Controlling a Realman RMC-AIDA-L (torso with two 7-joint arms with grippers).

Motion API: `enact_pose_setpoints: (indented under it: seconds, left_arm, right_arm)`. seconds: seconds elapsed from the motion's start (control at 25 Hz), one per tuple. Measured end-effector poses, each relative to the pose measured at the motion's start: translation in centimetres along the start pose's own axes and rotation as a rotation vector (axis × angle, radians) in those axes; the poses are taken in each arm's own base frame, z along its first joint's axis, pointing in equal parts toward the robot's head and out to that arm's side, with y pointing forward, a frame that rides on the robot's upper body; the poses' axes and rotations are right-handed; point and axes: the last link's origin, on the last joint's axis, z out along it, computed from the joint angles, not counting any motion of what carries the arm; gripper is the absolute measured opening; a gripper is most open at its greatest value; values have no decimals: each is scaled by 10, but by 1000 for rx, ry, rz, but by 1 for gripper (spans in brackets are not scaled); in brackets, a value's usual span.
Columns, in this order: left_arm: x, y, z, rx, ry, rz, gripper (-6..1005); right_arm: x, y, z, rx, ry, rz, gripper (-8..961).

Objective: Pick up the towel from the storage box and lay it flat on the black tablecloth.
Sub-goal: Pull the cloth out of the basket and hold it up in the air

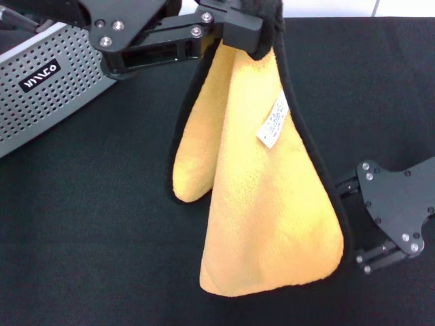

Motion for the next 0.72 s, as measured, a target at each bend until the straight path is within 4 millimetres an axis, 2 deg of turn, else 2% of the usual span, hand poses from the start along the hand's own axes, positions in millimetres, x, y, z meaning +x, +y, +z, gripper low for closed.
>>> enact_pose_setpoints:
  seconds: [0.36, 0.72]
  left_arm:
    - [0, 0, -4, 27, 10, 16, 7]
    - [-1, -1, -3, 28, 9, 14, 7]
  right_arm:
    - [-4, 3, -15, 27, -37, 7, 582]
    - [-2, 4, -10, -8, -12, 24, 578]
